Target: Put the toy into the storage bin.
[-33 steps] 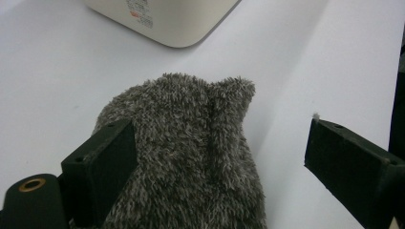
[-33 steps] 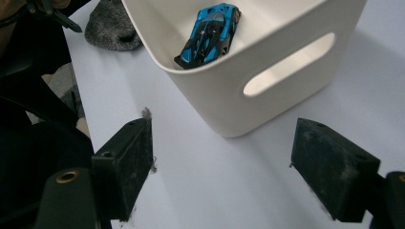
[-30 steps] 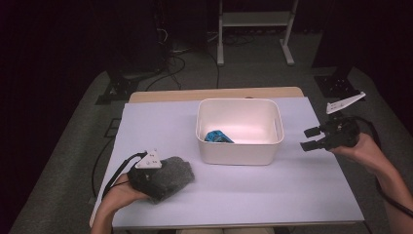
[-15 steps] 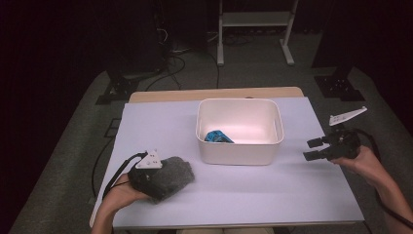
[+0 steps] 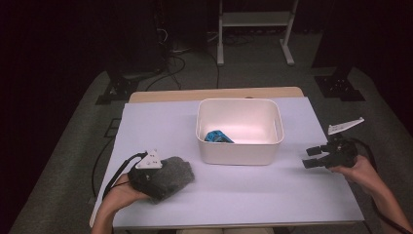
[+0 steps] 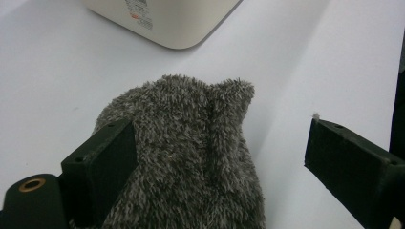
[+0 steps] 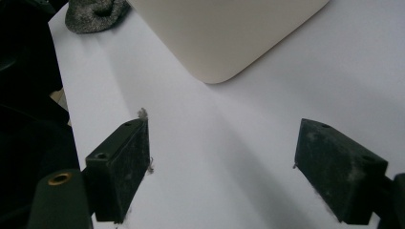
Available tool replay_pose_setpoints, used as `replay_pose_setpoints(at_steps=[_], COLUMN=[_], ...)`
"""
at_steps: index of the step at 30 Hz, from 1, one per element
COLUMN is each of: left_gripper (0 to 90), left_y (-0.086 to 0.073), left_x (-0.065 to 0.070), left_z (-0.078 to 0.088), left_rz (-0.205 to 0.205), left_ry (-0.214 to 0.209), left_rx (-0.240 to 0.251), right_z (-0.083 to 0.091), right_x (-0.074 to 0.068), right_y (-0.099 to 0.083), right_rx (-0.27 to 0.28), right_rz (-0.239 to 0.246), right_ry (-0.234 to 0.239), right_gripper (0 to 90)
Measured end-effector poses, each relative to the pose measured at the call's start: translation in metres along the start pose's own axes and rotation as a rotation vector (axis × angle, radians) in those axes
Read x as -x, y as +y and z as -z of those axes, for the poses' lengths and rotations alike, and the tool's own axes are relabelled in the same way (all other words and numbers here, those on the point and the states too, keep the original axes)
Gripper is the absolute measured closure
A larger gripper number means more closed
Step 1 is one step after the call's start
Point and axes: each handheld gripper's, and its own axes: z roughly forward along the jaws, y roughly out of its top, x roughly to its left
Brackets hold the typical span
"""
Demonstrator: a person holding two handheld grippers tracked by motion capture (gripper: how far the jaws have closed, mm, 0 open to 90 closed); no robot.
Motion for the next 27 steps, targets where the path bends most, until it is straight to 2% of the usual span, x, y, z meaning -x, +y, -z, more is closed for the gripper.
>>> replay_pose_setpoints(at_steps=[18,27], left_gripper=[10.0,10.0], left_y=[0.000,0.000], left_x=[0.000,0.000], left_z=[0.002,0.000], left_rz=[-0.001,0.001], left_ry=[0.004,-0.009], left_rx=[0.001,0.014], right_z=[-0.006,-0.012], right_x=[-0.005,-0.009], right_y=[-0.021,-0.036], right_rx=[0.024,0.045], right_rz=[-0.004,-0.005], right_ry=[0.012,0.025], right_gripper=[17.8,17.3])
